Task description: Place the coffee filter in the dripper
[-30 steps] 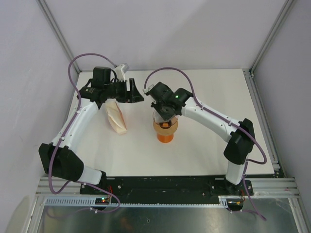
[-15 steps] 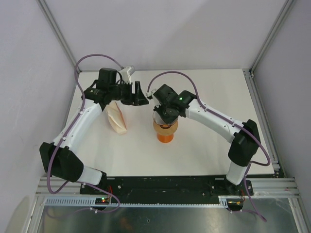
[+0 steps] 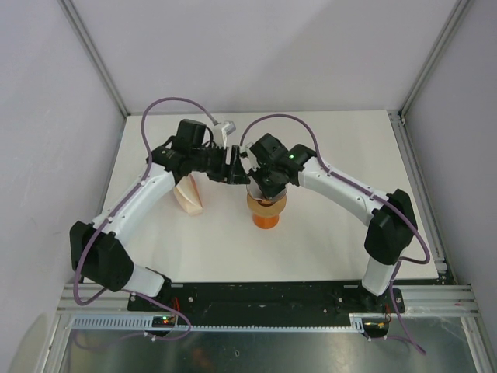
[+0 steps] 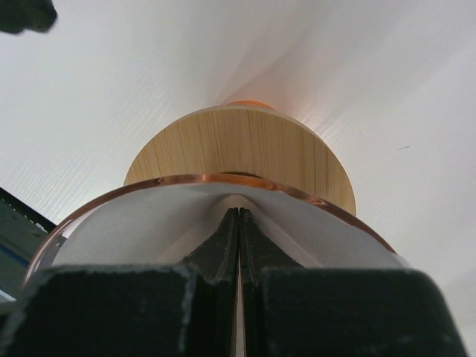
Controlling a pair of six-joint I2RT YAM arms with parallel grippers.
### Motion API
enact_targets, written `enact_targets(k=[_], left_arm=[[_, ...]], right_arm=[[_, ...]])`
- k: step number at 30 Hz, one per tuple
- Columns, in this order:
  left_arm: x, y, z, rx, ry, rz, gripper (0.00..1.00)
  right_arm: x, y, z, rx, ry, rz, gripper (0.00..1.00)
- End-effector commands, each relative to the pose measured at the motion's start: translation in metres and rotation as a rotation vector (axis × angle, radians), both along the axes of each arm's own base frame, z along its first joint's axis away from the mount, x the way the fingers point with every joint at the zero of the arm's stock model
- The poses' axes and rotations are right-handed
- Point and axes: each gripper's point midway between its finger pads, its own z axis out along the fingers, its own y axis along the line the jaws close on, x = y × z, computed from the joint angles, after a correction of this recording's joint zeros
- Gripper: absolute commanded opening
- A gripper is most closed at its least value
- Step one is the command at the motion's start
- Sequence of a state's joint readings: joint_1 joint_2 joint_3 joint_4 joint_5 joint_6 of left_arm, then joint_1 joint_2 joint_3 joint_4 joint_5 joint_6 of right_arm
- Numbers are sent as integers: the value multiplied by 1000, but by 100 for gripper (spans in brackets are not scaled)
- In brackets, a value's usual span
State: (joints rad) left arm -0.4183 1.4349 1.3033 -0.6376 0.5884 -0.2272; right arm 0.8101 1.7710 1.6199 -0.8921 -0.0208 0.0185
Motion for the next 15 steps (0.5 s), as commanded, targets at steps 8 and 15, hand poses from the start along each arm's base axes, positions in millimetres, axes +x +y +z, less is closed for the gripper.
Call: enact_targets(k=[8,15], left_arm=[[-5,-19,-5,-11,34,-10,59],[-3,-21,-13,4,46,1,28]], right_arm=[[1,18,8,72,-2,25,0],[1,20,14,88,-13,28,0]])
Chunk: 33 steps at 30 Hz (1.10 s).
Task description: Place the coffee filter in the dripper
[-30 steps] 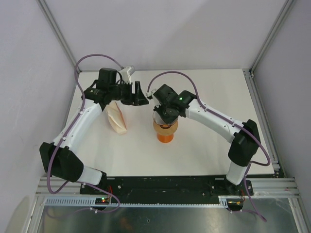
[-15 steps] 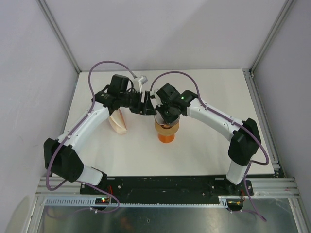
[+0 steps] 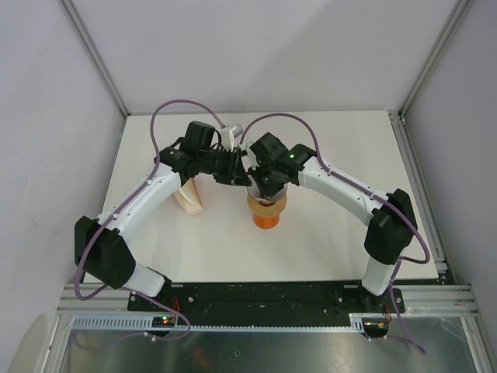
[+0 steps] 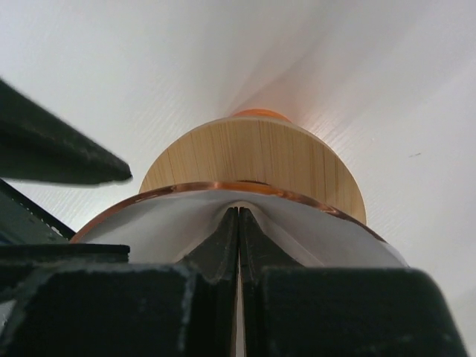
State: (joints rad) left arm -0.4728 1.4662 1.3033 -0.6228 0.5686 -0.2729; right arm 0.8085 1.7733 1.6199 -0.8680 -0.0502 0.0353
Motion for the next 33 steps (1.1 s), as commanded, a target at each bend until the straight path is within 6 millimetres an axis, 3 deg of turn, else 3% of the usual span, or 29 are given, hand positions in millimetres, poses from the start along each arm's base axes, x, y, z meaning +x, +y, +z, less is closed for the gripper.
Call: enact_targets(k=[1,3,7,17,27,33], left_arm=[[3,-5,-2,-5,0,11,21],[4,-6,1,-9,-7,9,11],[5,-5,4,-9,-24,9,1],[9,-6,11,6,-71,8,0],[10,-8,14,10,-87,3,0],[10,-9,15,11,-91,0,0]], right_arm=[[1,12,14,54,-30,27,0],[3,12,18,57,-43,23,0],[8,10,28,64,-77,8,0],[27,-4,73,125,-220,-71,9],[21,-7,98,198,-260,-61,17],[11,-11,131,302,-328,-85,35]])
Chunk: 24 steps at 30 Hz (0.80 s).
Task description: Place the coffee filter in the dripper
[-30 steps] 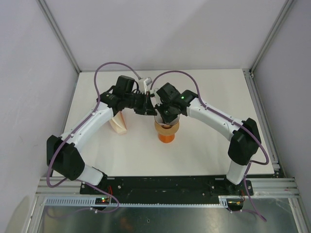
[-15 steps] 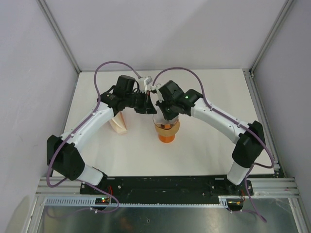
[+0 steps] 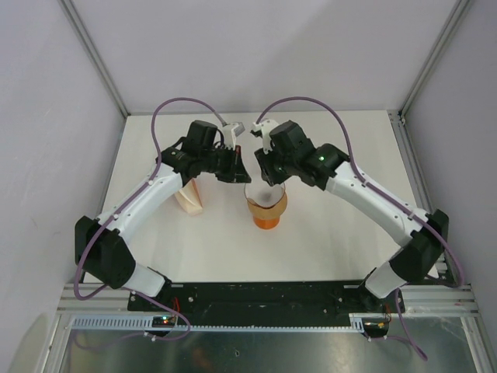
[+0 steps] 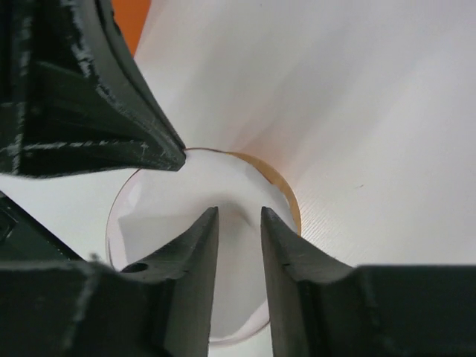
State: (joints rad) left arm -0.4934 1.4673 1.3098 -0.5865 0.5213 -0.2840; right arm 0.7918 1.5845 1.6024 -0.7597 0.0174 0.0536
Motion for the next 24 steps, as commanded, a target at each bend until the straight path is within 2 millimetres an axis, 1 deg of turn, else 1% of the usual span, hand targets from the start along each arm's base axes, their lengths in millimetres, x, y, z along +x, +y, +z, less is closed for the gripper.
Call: enact_targets(k=[1,3,6,9,11,14,17,19,23,24], left_arm=[[3,-3,11,6,-45,-19,0],[2,-4,12,4,-46,-20,0],[2,-4,14,3,-46,-21,0],[2,-5,13,4,-42,-21,0],[2,-6,13,5,-42,-24,0],[1,-6,14,5,-44,-23,0],[1,-7,14,6,-44,-24,0],[0,-7,13,7,-41,-25,0],[-1,-7,11,10,-35,-26,0],[-1,-7,11,9,-36,-26,0]], right_arm=[[-8,-4,53,139,-125,-18,38],[-15,-10,58,145,-148,-54,43],[-23,-24,56,121,-180,-154,53],[-23,-47,42,64,-177,-271,62],[-23,-54,25,37,-137,-301,64],[-24,-55,6,28,-77,-298,62],[-24,-52,-4,45,-50,-285,61],[-21,-50,-7,59,-39,-279,58],[-17,-50,-16,66,-19,-277,47],[-17,-51,-18,64,-13,-278,42]])
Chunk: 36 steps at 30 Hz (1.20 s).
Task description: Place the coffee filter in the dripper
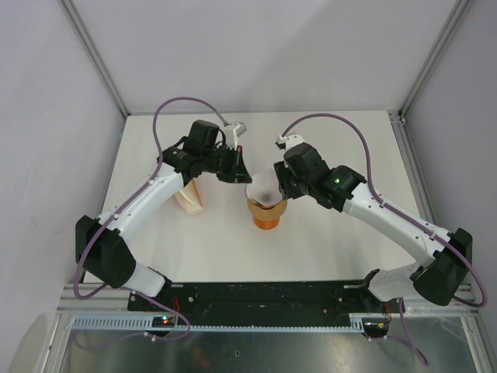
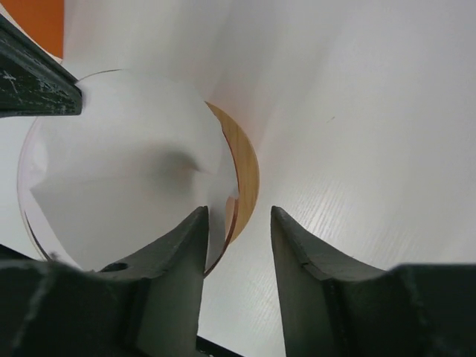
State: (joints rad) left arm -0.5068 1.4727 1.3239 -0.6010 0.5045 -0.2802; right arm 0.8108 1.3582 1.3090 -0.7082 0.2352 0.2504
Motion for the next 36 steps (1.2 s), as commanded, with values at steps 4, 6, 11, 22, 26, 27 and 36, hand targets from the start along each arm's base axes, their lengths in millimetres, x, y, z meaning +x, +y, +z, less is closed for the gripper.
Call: enact_targets(k=[4,6,11,22,26,27,36], left_arm=[[0,-4,8,0,-29,-22,0],[0,-4,5,4,-23,-23,0],[-2,-3,1,9,-14,-25,0],[0,1,-16,45,10,-12,1],[8,1,-21,64,6,-1,0],[10,1,-23,69,7,-2,0],[46,-7,-23,101,-44,8,1]], right_arm=[[8,5,-4,53,7,-10,23],[9,4,-6,51,14,-11,15],[9,7,-14,42,37,-4,8],[15,0,-36,25,89,-14,0],[25,-1,-31,36,56,-14,0],[27,-1,-30,37,46,-11,0],[62,-2,-23,74,-22,9,0]])
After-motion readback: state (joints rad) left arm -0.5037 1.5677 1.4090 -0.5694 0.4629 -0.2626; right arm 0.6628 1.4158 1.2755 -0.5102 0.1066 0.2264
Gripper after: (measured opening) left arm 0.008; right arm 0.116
